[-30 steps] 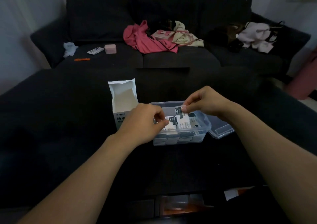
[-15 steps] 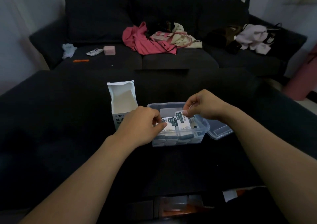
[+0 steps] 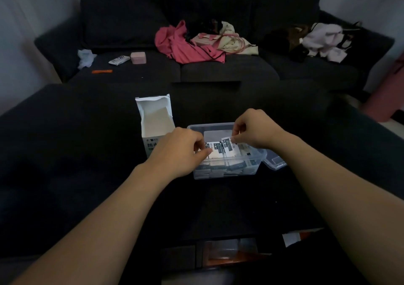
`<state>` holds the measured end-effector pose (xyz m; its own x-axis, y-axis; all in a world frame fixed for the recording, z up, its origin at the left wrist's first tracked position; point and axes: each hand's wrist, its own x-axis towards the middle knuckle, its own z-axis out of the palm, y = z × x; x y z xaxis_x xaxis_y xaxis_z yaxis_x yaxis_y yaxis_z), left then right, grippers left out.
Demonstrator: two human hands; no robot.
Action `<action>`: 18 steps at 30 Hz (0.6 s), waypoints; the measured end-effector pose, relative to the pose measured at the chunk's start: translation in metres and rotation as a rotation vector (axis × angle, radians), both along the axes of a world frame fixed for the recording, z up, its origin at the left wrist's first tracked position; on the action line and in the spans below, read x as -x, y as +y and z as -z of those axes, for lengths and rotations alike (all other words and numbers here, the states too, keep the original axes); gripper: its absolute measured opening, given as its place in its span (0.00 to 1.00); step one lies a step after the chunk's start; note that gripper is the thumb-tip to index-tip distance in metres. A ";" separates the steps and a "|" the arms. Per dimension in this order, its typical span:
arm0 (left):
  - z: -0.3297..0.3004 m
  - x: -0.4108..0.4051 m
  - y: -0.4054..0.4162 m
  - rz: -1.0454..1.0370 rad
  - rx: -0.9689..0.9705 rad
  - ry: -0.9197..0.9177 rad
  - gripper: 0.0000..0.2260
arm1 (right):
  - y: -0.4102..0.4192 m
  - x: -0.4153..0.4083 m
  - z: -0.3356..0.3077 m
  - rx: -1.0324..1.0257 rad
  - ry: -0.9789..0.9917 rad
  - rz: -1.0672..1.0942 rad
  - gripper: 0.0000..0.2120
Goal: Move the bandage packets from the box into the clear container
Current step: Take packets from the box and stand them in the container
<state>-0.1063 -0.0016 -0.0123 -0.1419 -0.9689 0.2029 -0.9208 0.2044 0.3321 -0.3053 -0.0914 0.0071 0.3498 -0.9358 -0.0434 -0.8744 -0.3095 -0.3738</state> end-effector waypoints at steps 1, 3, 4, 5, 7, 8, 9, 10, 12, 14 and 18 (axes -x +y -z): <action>0.000 0.000 0.000 -0.001 0.000 0.001 0.11 | 0.000 -0.002 0.001 0.014 0.020 0.010 0.03; 0.000 0.000 0.000 -0.004 -0.001 0.006 0.11 | -0.002 -0.004 0.003 0.037 0.035 0.036 0.03; -0.001 0.000 0.000 -0.004 -0.001 0.007 0.12 | -0.004 -0.003 0.003 0.036 0.015 0.051 0.03; -0.001 0.000 0.000 -0.005 -0.002 0.006 0.12 | -0.006 -0.002 0.003 0.026 -0.020 0.068 0.03; -0.002 0.001 0.000 -0.002 -0.006 0.004 0.12 | -0.009 -0.001 0.003 0.013 -0.077 0.104 0.03; -0.002 0.001 0.000 0.000 -0.010 0.003 0.12 | -0.010 -0.001 0.004 0.014 -0.078 0.117 0.03; -0.002 0.001 0.001 0.001 -0.010 0.004 0.12 | -0.010 -0.002 0.005 0.018 -0.068 0.125 0.03; -0.002 0.001 0.001 0.002 -0.010 0.007 0.12 | -0.010 -0.002 0.005 0.019 -0.050 0.127 0.03; -0.002 0.000 0.001 0.004 -0.011 0.010 0.12 | -0.009 -0.005 0.006 0.026 0.010 0.119 0.03; -0.002 0.000 0.001 0.004 -0.012 0.015 0.12 | -0.007 -0.007 0.007 0.050 0.079 0.109 0.03; -0.002 0.000 0.001 0.005 -0.017 0.011 0.12 | -0.002 -0.010 0.006 0.110 0.108 0.064 0.07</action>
